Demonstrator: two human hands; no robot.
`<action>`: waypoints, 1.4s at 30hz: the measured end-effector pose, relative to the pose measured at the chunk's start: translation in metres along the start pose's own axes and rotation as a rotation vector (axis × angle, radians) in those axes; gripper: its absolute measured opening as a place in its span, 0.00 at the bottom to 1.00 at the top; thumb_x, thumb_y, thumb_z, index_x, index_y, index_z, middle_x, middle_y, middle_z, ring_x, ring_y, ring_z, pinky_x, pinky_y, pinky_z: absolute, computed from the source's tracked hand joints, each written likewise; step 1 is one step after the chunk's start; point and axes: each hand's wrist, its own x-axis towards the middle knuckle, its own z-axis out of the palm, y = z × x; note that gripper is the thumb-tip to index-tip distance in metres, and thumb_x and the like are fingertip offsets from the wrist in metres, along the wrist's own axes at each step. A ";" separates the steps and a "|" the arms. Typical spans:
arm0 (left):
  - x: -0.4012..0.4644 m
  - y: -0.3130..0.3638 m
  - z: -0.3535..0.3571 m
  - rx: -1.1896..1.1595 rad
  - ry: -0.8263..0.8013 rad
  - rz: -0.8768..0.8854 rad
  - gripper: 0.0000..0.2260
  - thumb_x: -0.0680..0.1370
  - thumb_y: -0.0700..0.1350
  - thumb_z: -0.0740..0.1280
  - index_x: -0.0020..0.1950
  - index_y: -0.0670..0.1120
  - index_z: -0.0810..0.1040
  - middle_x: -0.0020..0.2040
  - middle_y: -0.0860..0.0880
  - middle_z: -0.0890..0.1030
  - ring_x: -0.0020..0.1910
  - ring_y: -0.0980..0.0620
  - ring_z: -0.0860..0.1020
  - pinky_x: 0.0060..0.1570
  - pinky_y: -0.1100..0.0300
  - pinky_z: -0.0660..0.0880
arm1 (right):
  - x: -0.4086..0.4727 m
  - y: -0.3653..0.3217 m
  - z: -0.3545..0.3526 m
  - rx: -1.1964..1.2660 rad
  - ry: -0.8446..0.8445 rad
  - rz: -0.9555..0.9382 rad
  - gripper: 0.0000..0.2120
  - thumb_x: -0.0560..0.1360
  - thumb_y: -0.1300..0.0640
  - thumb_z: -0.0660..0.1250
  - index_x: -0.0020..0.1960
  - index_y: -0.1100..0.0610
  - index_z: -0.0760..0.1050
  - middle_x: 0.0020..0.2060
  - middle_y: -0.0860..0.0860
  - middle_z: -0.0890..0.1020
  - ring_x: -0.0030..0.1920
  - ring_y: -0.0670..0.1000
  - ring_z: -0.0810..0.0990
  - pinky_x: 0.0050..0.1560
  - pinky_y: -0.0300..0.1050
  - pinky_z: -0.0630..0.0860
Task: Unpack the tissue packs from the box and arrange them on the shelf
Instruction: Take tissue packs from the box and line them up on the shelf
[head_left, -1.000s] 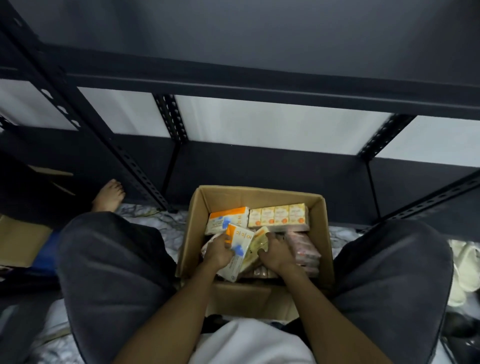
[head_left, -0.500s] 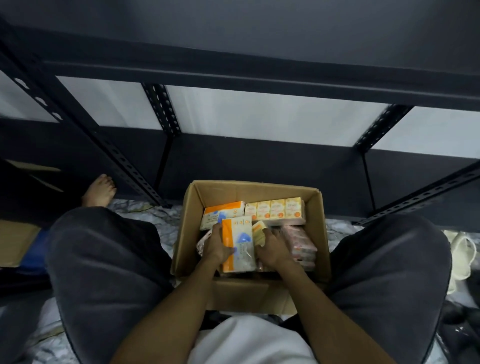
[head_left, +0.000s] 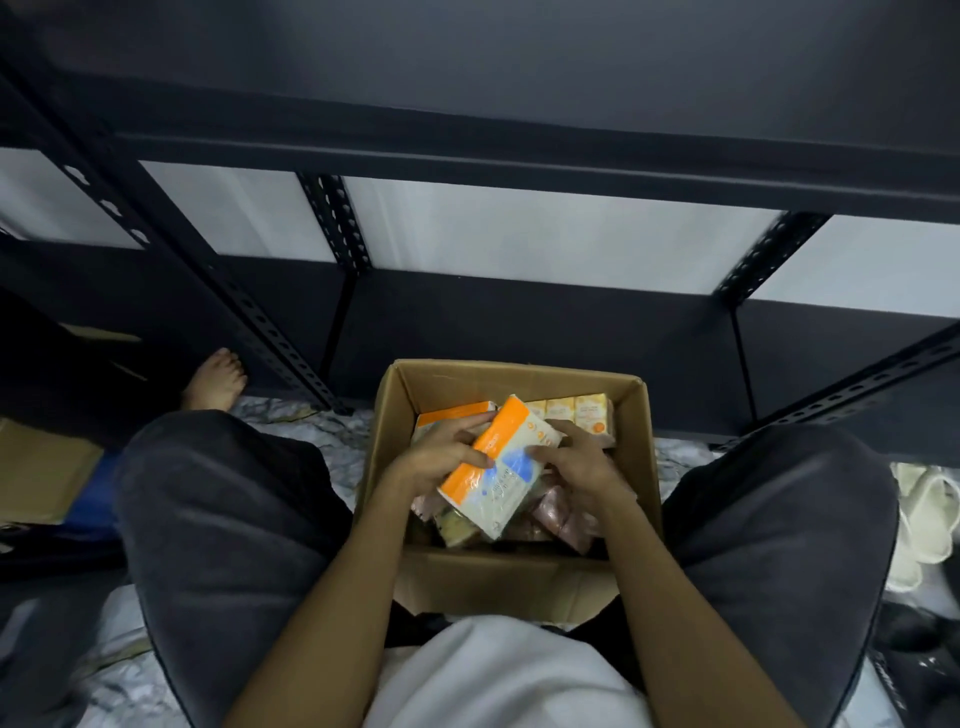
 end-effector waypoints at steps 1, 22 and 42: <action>-0.007 0.007 -0.007 0.009 0.006 0.022 0.33 0.74 0.33 0.74 0.75 0.54 0.72 0.59 0.46 0.80 0.55 0.47 0.83 0.49 0.54 0.82 | -0.005 -0.007 -0.003 0.042 -0.027 0.003 0.18 0.73 0.61 0.77 0.60 0.59 0.76 0.57 0.60 0.84 0.55 0.60 0.85 0.58 0.65 0.80; -0.192 0.213 0.005 -0.326 0.674 0.787 0.12 0.74 0.45 0.75 0.55 0.45 0.78 0.46 0.47 0.85 0.45 0.50 0.84 0.44 0.59 0.81 | -0.195 -0.210 -0.019 0.207 0.099 -0.840 0.07 0.76 0.57 0.72 0.51 0.59 0.79 0.48 0.55 0.87 0.53 0.57 0.86 0.54 0.57 0.81; -0.075 0.358 -0.019 0.585 0.996 0.696 0.17 0.79 0.57 0.68 0.64 0.51 0.75 0.54 0.53 0.82 0.57 0.49 0.78 0.61 0.44 0.75 | -0.112 -0.304 -0.037 -0.673 0.885 -0.999 0.07 0.80 0.52 0.65 0.53 0.56 0.76 0.49 0.50 0.79 0.49 0.49 0.69 0.50 0.47 0.64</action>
